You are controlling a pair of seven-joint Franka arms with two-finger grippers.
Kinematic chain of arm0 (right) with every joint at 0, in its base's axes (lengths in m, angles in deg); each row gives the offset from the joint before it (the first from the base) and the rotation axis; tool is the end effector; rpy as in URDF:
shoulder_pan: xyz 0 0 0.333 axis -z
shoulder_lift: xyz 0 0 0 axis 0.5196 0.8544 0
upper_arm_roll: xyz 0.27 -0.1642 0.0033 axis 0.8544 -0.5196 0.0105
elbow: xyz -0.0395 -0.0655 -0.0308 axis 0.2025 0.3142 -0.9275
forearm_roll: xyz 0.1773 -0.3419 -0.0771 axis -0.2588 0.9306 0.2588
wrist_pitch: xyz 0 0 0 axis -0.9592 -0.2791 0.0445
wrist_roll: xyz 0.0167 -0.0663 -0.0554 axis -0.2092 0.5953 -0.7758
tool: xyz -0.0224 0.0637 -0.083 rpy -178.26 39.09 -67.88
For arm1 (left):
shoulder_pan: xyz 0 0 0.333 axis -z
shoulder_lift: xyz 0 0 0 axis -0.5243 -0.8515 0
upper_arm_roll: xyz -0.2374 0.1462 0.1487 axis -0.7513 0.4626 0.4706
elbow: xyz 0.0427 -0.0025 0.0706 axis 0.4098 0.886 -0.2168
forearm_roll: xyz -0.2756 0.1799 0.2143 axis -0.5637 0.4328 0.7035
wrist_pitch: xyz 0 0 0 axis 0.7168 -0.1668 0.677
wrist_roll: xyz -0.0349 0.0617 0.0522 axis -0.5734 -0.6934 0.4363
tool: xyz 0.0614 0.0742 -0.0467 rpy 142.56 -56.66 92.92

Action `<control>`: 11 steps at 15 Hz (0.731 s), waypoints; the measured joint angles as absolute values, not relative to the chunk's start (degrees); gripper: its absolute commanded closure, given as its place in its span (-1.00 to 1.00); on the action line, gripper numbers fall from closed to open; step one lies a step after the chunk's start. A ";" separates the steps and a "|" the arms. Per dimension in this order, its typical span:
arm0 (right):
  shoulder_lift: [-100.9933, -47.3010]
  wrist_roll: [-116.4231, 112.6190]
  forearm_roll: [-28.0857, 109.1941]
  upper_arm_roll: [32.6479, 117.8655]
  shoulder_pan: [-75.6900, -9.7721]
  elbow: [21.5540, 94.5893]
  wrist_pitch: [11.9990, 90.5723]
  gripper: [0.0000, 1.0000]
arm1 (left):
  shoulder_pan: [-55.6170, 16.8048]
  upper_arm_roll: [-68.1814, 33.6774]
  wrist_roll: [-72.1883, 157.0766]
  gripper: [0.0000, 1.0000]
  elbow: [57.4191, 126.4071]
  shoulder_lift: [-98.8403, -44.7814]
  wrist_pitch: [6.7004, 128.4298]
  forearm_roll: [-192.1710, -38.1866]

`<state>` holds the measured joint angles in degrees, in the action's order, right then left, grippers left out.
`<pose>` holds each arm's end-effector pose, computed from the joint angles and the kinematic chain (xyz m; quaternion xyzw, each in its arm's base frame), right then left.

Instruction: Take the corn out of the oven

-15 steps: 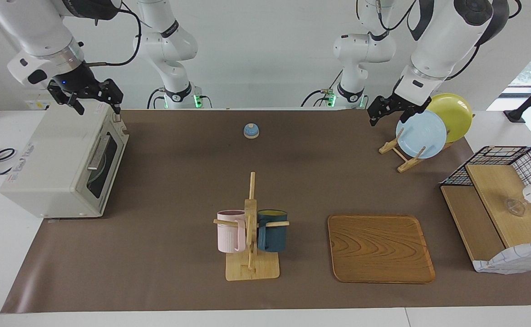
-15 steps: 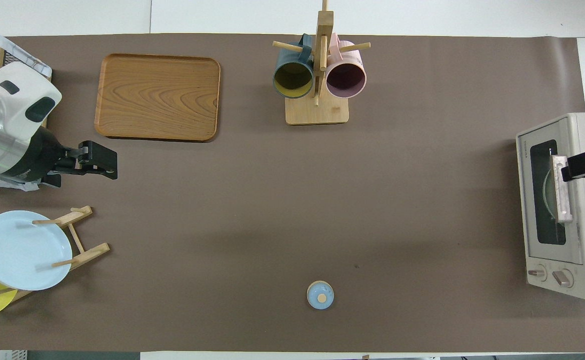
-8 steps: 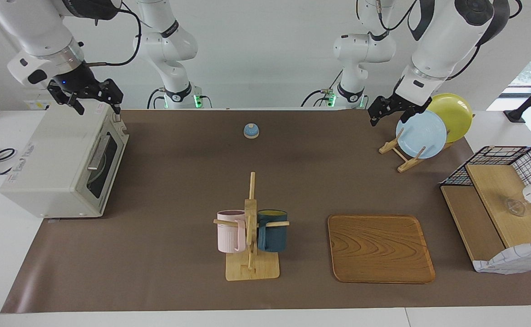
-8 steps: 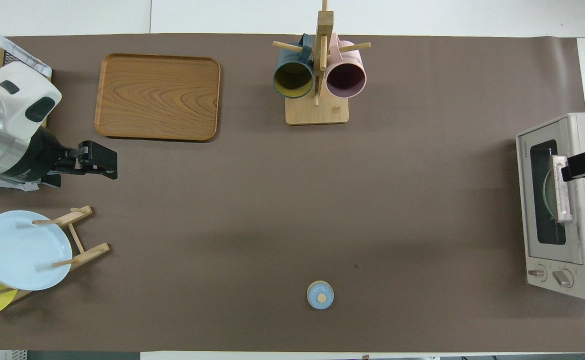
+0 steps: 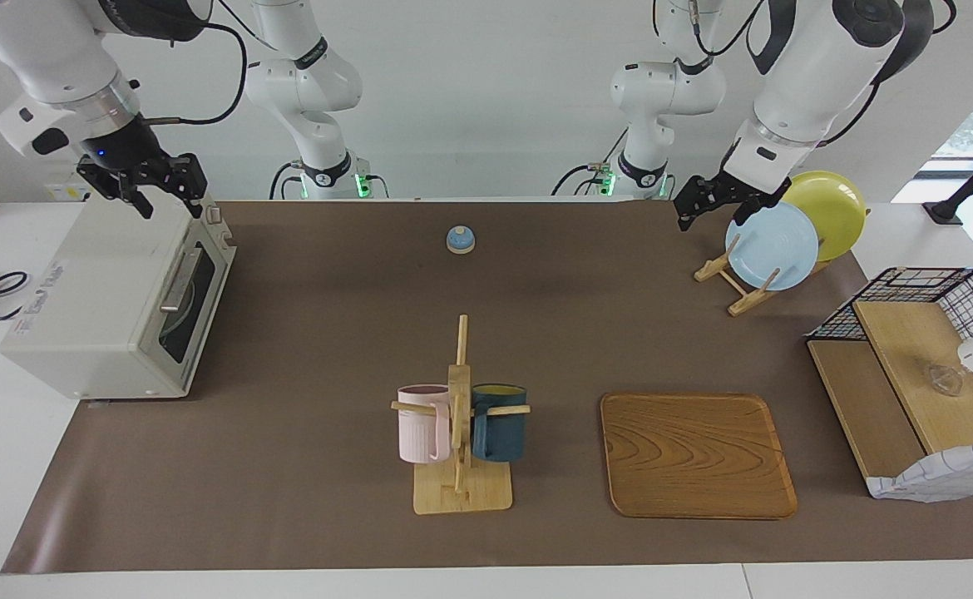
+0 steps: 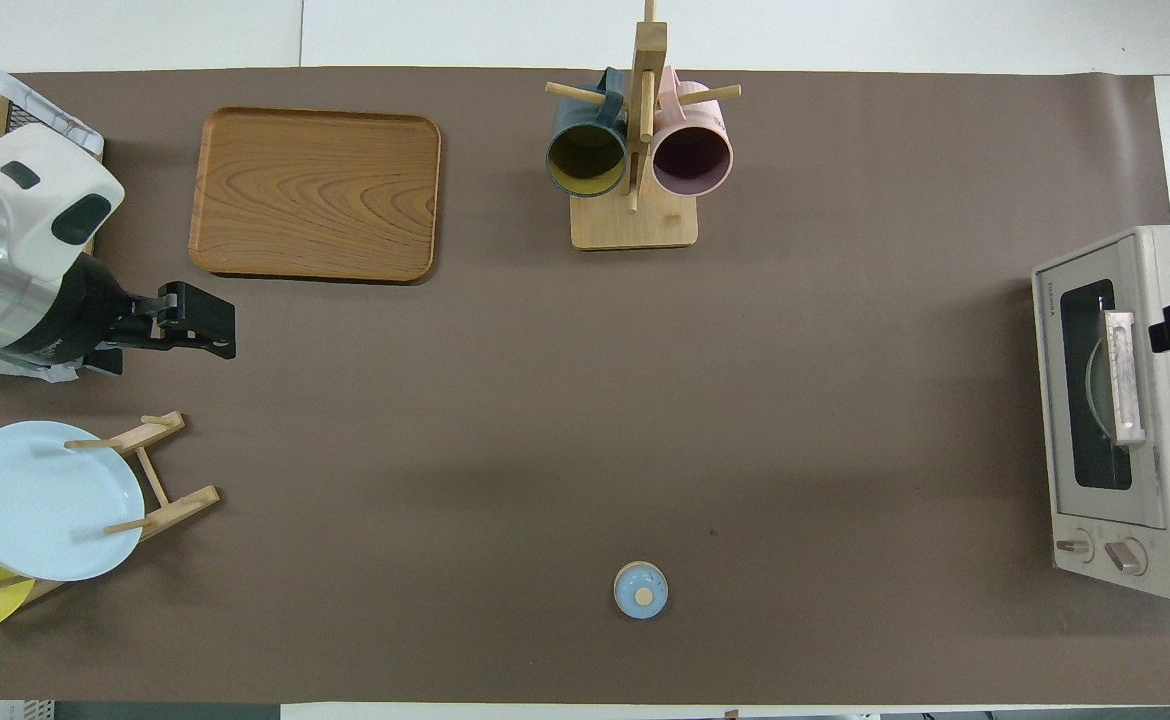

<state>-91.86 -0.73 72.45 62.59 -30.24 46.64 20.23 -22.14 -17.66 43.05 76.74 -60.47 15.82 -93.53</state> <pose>0.5299 -0.0645 0.6253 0.9995 0.0030 -0.0307 0.0058 0.5228 -0.1276 0.6007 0.9978 0.0271 -0.0585 0.0163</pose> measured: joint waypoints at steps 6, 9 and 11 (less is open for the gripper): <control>-94.63 -4.15 72.87 62.52 -30.20 60.42 34.38 1.00 | -22.14 -17.62 43.05 -1.00 76.74 -60.47 15.82 -93.53; -95.44 -4.15 74.38 62.40 -29.81 64.63 38.18 1.00 | -22.14 -17.62 43.05 -1.00 76.74 -60.47 15.82 -93.53; -95.76 -4.15 74.61 62.38 -28.59 65.22 38.47 1.00 | -22.14 -17.63 43.05 -1.00 76.74 -60.47 15.82 -93.53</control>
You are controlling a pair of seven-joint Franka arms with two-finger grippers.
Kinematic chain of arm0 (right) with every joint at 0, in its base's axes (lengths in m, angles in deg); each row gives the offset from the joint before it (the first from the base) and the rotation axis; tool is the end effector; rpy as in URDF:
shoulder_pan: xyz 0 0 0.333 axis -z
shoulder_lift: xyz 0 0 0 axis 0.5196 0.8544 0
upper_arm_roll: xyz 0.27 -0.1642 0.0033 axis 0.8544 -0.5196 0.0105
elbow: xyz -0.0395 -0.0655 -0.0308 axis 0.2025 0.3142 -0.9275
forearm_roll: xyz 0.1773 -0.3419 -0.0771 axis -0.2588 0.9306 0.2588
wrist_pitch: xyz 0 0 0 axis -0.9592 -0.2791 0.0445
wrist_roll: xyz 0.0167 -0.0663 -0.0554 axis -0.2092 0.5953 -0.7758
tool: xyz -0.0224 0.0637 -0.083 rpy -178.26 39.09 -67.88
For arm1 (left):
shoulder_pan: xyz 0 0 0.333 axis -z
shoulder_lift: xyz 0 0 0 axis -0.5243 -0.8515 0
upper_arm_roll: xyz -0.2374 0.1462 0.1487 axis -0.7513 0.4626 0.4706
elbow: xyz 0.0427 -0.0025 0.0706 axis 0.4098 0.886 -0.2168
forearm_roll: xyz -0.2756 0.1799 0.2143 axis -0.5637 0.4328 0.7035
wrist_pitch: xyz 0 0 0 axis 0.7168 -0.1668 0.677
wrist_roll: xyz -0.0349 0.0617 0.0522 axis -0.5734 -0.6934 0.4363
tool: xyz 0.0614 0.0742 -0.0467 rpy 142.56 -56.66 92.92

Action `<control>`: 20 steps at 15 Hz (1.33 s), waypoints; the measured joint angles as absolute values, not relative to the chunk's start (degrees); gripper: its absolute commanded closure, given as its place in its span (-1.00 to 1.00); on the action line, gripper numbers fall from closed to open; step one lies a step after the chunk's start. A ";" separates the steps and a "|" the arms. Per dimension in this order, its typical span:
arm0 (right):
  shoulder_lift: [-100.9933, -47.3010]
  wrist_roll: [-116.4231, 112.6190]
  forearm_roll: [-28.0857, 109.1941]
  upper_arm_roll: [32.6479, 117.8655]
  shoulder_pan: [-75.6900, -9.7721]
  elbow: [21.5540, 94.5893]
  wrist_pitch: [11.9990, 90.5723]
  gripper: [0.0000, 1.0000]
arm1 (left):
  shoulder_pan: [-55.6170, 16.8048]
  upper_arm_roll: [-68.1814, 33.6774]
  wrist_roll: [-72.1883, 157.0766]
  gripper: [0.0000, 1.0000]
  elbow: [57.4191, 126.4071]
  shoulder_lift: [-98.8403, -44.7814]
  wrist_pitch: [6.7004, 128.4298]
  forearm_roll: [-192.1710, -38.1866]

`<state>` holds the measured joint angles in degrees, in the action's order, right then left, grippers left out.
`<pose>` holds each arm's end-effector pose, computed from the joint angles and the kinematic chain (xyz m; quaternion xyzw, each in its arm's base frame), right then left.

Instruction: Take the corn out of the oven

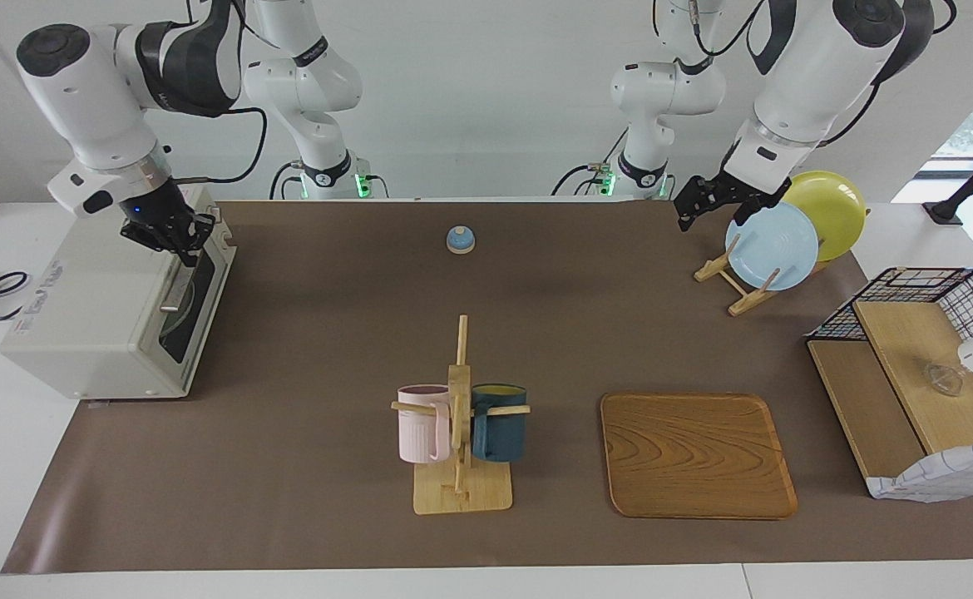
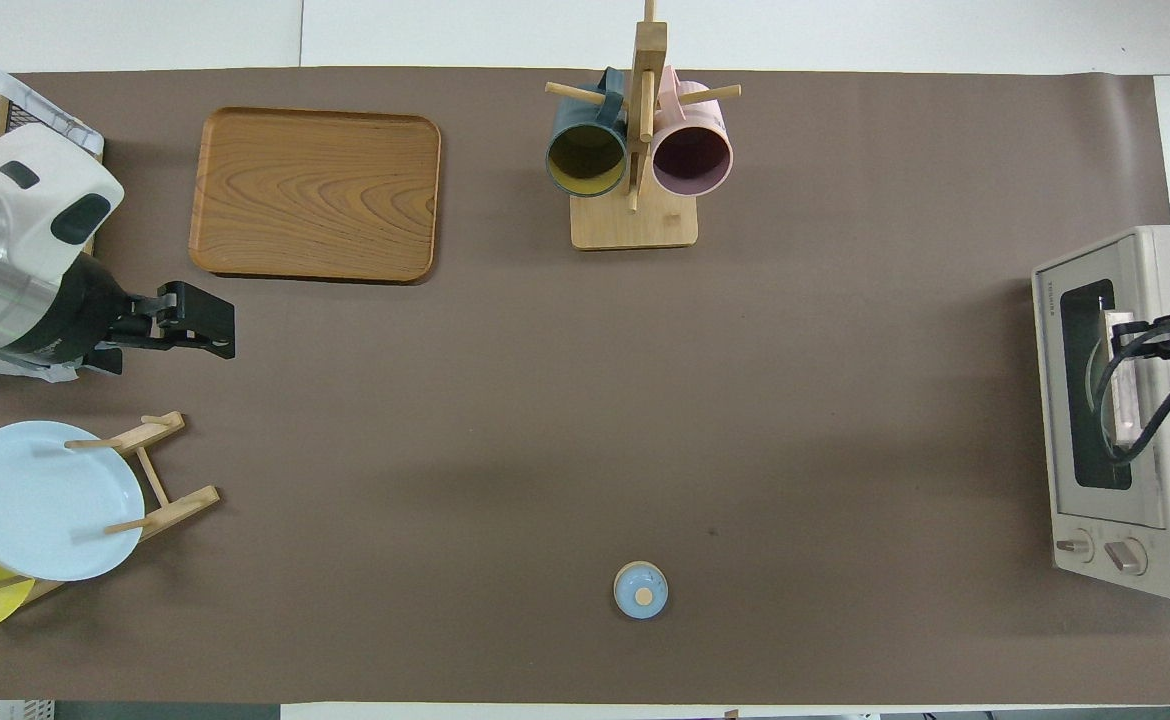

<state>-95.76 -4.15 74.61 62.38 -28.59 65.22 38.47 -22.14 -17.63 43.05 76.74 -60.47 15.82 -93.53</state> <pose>0.5212 -0.0839 0.5344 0.9994 0.0247 -0.0028 0.0237 0.5229 -0.1273 0.6007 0.9978 0.0273 -0.0585 0.0163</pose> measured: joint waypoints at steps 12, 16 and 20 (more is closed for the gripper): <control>-96.08 -1.79 74.61 62.24 -26.36 69.12 40.09 1.00 | -22.14 -17.64 43.05 -1.00 76.74 -60.47 15.82 -93.53; -95.06 -1.70 74.61 62.18 -24.68 70.87 43.12 1.00 | -22.13 -17.79 43.05 -1.00 76.74 -60.47 15.82 -93.53; -94.46 -1.70 74.61 62.18 -24.48 71.04 43.26 1.00 | -22.12 -17.92 43.05 -1.00 76.74 -60.47 15.82 -93.53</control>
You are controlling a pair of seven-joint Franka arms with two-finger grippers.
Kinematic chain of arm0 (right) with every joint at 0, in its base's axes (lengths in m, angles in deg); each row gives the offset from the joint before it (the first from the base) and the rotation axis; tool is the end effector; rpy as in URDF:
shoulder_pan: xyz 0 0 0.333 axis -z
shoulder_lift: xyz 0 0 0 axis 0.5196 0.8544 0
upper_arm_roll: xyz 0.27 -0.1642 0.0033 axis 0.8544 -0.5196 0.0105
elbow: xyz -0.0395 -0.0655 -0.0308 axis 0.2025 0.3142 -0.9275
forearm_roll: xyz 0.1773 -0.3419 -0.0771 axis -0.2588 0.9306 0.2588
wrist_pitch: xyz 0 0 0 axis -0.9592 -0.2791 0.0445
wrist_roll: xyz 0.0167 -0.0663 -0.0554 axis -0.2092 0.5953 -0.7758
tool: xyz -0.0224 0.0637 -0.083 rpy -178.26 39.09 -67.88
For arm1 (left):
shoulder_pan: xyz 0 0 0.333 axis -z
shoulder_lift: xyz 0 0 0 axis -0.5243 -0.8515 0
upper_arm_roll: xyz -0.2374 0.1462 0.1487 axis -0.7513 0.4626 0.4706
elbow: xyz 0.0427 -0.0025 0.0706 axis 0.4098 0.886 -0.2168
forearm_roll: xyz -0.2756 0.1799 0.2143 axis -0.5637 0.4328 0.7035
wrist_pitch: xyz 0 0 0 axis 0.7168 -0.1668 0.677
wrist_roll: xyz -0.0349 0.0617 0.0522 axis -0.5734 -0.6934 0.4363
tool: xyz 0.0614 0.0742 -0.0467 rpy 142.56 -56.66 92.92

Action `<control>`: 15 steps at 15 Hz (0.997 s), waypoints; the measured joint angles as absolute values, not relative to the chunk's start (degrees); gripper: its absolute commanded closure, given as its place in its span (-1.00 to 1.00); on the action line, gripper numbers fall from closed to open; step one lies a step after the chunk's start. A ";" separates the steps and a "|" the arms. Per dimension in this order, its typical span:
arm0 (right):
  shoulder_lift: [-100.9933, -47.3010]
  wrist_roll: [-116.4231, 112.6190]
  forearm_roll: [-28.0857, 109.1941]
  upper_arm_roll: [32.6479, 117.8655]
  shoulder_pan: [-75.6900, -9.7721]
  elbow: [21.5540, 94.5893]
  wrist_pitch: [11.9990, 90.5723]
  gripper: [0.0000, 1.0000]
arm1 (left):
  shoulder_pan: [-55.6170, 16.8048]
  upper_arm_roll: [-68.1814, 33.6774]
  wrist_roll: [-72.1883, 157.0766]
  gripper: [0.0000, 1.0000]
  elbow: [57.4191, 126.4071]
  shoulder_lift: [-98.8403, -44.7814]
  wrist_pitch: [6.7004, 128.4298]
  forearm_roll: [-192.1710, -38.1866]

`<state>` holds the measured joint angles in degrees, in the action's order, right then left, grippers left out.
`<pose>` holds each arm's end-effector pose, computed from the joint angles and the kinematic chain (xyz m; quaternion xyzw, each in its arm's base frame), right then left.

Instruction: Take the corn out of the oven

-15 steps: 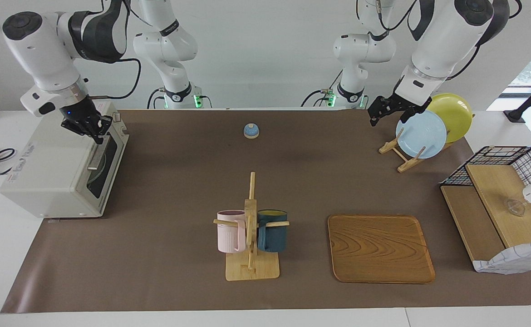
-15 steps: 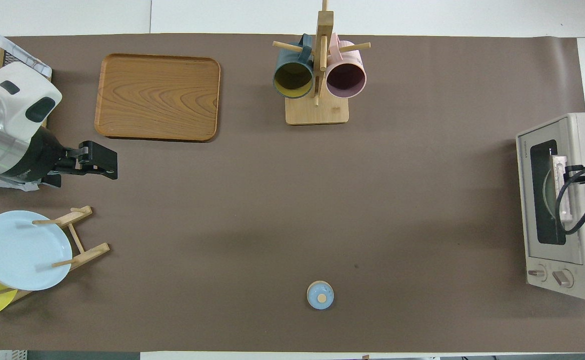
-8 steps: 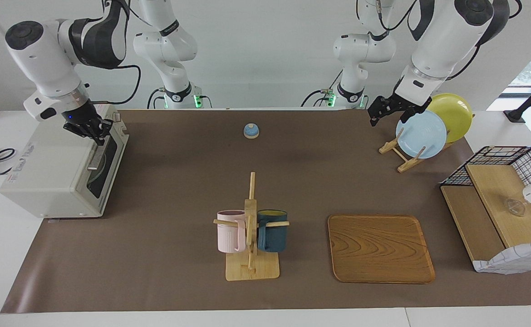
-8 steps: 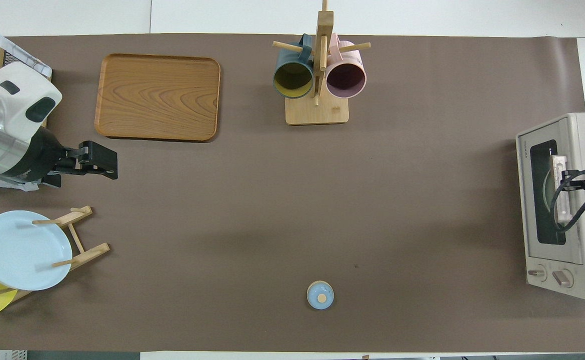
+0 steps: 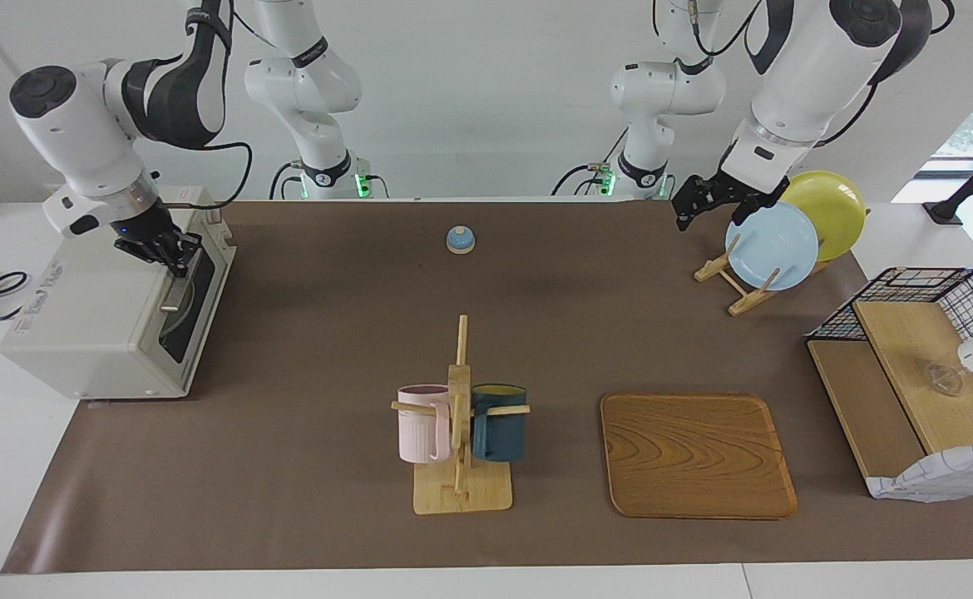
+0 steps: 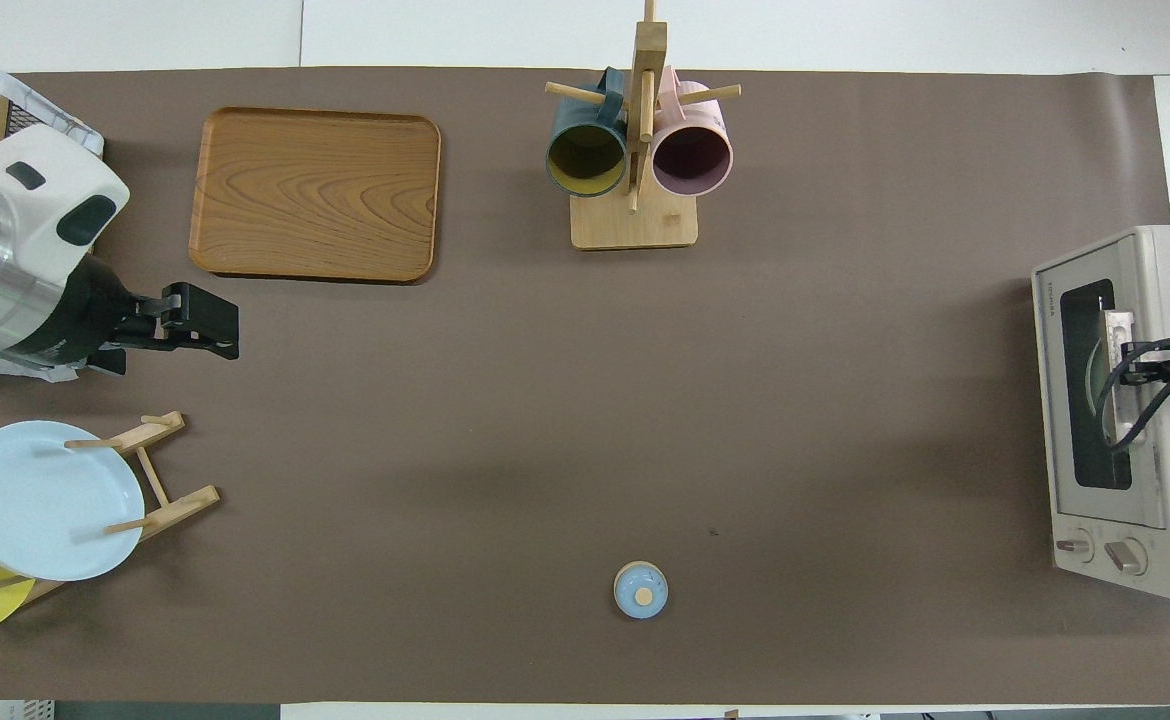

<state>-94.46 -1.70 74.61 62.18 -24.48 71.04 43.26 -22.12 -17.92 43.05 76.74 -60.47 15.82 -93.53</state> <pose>0.5118 -0.1211 0.4813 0.9990 -0.0312 -0.0231 0.0200 0.5222 -0.1302 0.6007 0.9979 0.0246 -0.0585 0.0161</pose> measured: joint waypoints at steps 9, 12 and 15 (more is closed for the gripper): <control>-94.08 -1.70 74.62 62.17 -23.83 71.67 44.60 1.00 | -22.12 -17.92 43.05 -1.00 77.06 -60.46 15.80 -93.53; -94.10 -1.70 74.61 62.21 -23.88 71.81 44.68 1.00 | -22.10 -17.98 43.05 -1.00 77.07 -60.44 15.80 -93.53; -94.15 -1.70 74.55 62.38 -24.26 71.98 44.69 1.00 | -22.10 -17.95 43.05 -1.00 77.07 -60.41 15.80 -93.53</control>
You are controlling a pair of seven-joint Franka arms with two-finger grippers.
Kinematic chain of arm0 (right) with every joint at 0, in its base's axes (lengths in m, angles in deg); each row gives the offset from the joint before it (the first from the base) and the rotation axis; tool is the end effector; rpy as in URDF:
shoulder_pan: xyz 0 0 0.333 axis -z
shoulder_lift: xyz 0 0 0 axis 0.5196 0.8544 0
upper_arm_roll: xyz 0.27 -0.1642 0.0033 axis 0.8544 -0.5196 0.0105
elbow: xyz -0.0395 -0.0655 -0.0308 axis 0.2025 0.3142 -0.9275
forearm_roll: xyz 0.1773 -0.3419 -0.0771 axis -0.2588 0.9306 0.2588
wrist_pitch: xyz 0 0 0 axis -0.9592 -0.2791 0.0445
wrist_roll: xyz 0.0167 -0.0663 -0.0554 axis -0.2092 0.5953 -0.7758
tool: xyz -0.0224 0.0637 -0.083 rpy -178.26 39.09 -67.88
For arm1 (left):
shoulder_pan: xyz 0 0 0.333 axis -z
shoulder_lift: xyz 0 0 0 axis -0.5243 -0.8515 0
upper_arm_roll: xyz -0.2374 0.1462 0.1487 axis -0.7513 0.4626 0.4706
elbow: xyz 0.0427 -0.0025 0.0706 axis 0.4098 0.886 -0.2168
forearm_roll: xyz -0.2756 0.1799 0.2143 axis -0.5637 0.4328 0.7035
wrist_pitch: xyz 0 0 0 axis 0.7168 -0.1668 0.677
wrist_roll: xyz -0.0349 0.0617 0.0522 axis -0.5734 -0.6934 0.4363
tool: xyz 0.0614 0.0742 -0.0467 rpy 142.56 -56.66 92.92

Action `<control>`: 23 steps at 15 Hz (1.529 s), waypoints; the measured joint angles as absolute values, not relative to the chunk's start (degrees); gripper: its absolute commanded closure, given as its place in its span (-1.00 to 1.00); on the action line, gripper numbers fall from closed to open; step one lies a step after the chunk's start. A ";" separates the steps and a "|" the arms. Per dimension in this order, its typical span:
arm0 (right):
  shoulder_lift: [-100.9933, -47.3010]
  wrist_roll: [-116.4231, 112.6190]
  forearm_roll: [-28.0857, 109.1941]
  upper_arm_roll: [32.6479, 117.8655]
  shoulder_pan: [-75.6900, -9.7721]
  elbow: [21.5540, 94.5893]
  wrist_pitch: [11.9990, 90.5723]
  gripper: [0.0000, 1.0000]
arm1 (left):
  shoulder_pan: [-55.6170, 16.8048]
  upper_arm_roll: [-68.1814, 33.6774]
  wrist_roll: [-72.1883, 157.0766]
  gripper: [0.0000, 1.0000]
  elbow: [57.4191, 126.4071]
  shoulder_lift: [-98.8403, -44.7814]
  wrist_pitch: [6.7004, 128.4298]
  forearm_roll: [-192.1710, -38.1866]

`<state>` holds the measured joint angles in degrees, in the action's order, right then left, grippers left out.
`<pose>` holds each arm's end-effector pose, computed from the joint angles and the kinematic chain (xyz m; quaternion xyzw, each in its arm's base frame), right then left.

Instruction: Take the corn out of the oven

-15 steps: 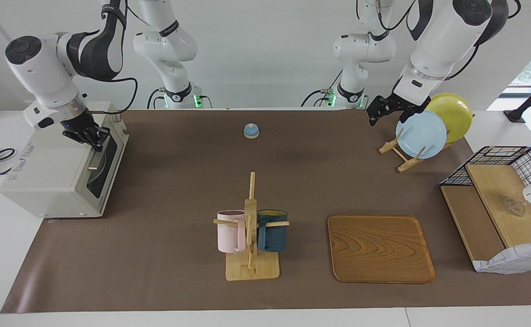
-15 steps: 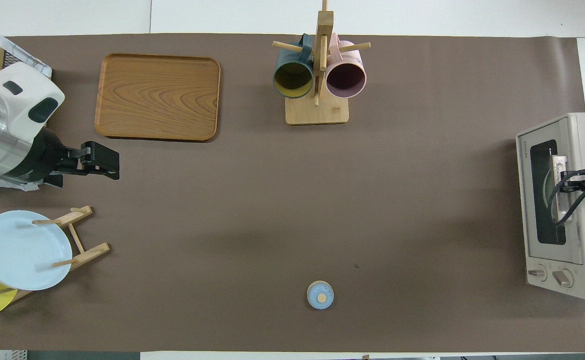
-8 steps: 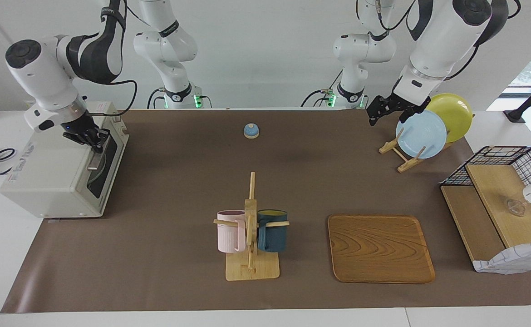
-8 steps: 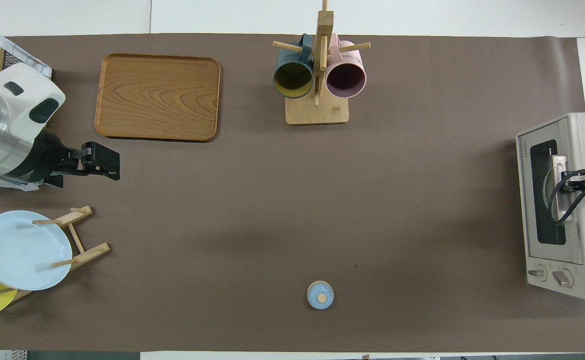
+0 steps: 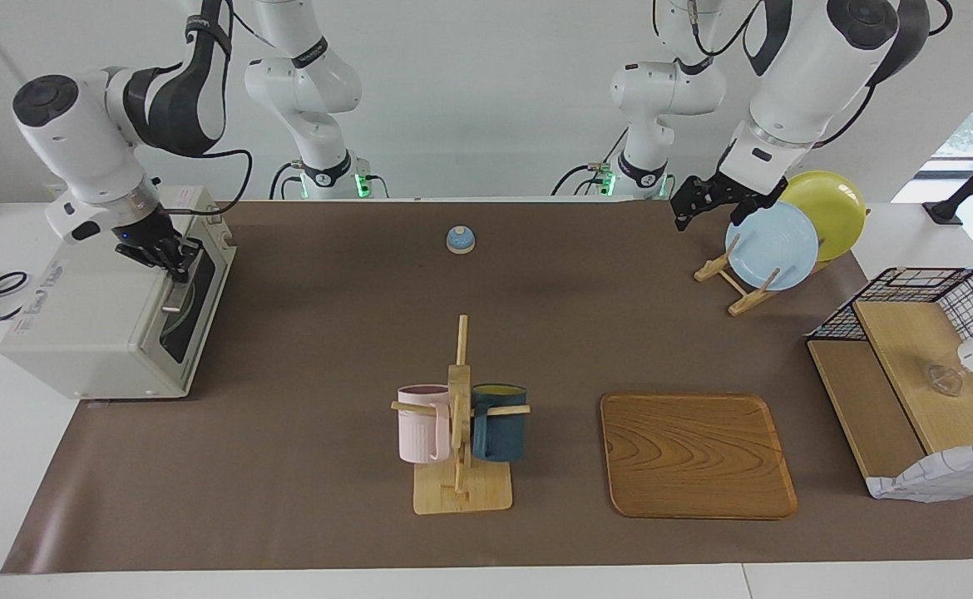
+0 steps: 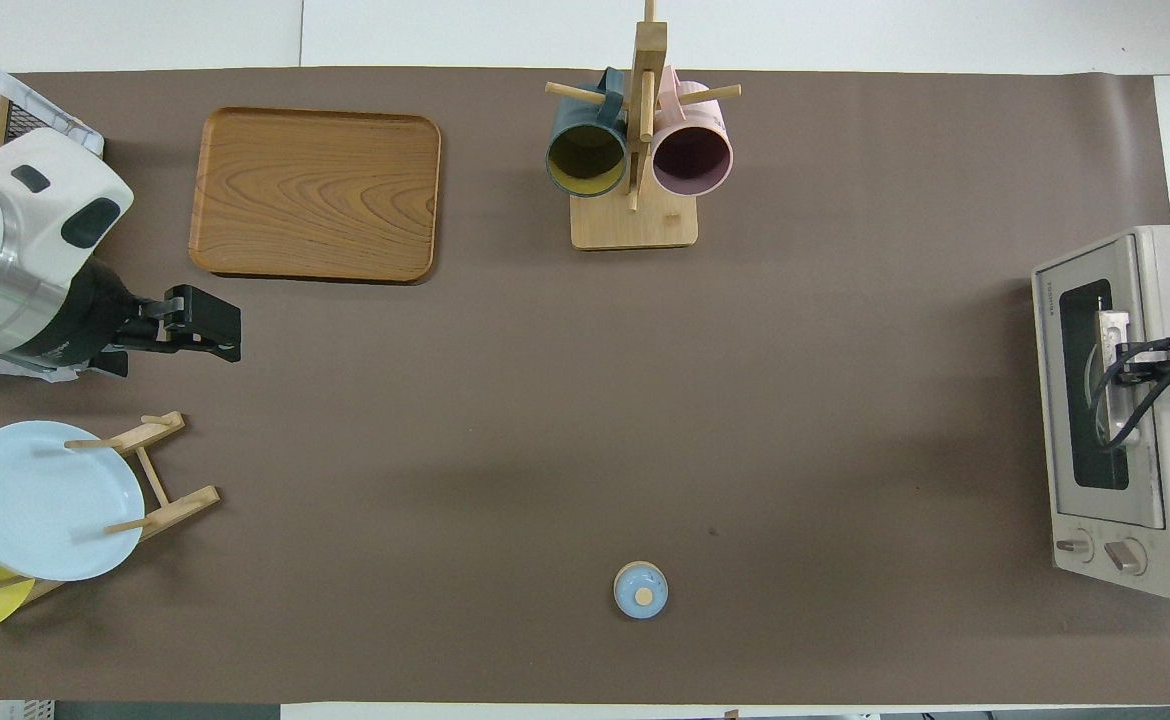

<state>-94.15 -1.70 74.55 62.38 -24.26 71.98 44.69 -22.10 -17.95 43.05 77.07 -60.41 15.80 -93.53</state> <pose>0.5124 -0.1210 0.4729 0.9991 -0.0310 -0.0215 0.0200 0.5215 -0.1305 0.5985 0.9977 0.0243 -0.0610 0.0154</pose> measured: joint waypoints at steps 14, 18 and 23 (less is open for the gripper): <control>-91.37 2.74 71.61 64.53 -31.04 76.74 51.04 1.00 | -22.10 -17.99 43.05 -1.00 77.07 -60.36 15.80 -93.53; -89.09 4.38 71.20 65.36 -32.26 78.94 56.57 1.00 | -22.13 -17.91 43.08 -1.00 77.07 -60.36 15.81 -93.53; -84.70 7.52 71.27 65.36 -34.18 79.81 61.43 1.00 | -22.14 -17.78 43.08 -1.00 77.09 -60.36 15.82 -93.53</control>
<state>-84.70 7.52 71.27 65.36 -34.18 79.81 61.43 -22.14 -17.78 43.08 77.09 -60.36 15.82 -93.53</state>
